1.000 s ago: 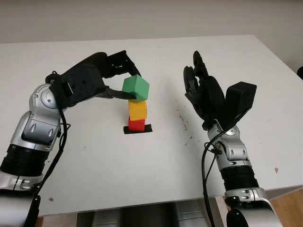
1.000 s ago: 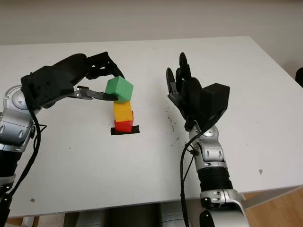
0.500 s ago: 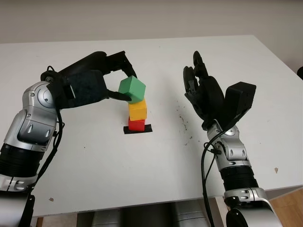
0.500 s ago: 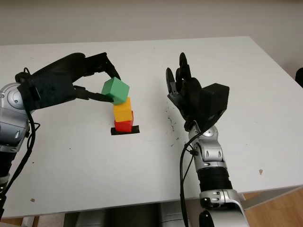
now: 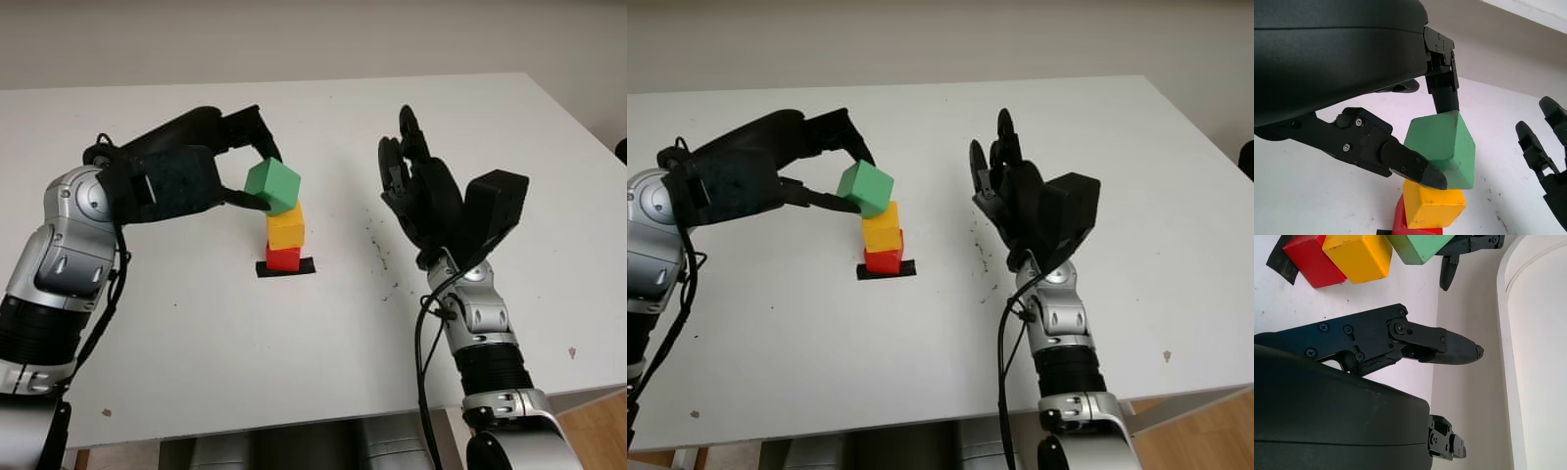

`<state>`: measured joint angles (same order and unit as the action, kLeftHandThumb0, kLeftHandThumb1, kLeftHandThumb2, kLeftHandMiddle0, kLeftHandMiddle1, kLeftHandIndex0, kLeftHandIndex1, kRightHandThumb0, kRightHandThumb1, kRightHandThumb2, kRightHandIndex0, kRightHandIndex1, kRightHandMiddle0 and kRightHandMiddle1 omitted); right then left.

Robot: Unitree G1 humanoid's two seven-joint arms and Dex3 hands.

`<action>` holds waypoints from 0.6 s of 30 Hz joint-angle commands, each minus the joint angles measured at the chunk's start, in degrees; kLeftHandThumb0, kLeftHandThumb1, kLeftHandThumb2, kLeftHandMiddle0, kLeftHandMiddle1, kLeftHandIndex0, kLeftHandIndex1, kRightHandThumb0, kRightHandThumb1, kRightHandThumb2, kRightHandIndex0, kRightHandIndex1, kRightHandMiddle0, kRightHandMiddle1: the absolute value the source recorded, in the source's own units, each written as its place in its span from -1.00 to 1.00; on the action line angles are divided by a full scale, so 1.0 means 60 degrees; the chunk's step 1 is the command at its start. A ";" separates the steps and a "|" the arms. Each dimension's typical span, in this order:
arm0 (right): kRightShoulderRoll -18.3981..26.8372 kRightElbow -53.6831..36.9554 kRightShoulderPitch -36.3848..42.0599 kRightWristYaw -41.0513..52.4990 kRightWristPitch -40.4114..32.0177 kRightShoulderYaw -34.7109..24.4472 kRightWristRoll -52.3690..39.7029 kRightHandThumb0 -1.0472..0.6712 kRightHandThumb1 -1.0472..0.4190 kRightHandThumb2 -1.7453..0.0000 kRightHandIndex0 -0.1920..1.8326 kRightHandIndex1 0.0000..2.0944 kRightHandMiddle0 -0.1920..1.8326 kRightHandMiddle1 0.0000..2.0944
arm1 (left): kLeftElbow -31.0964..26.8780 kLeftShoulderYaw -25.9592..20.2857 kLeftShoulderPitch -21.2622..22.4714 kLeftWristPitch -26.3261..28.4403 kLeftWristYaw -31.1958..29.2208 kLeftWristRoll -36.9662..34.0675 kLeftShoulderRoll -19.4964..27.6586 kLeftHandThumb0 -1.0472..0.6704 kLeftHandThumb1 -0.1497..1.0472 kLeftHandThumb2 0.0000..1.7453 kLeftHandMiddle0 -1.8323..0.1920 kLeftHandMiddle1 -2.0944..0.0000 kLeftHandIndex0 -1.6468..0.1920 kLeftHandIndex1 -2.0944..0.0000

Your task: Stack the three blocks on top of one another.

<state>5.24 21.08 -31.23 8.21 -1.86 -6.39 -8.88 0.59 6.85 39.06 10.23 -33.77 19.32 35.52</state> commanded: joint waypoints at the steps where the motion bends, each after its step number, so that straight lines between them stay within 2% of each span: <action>1: -0.0040 -0.0263 0.0045 -0.0014 0.0123 0.0007 -0.0002 -0.45 -1.00 0.34 -1.00 -1.00 -0.97 -0.95 | 0.0101 0.0092 0.0213 -0.0043 -0.0044 -0.0089 -0.0078 -0.21 1.00 -0.91 0.55 0.95 0.55 -0.67; 9: -0.0058 -0.0324 0.0080 -0.0056 0.0073 0.0014 0.0019 -0.47 -1.00 0.35 -1.00 -1.00 -0.97 -0.95 | 0.0219 0.0282 0.0244 -0.0228 0.0121 0.0001 -0.0209 -0.25 0.99 -0.93 0.53 0.94 0.50 -0.69; 18: -0.0086 -0.0359 0.0134 -0.0040 0.0069 -0.0015 -0.0052 -0.45 -1.00 0.34 -1.00 -1.00 -0.98 -0.95 | 0.0275 0.0459 0.0151 -0.0093 0.0155 0.0035 -0.0471 -0.29 0.93 -0.94 0.54 0.95 0.51 -0.43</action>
<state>4.84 20.47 -30.74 7.86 -1.85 -6.43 -9.03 2.00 9.15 39.53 9.49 -32.94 19.51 33.06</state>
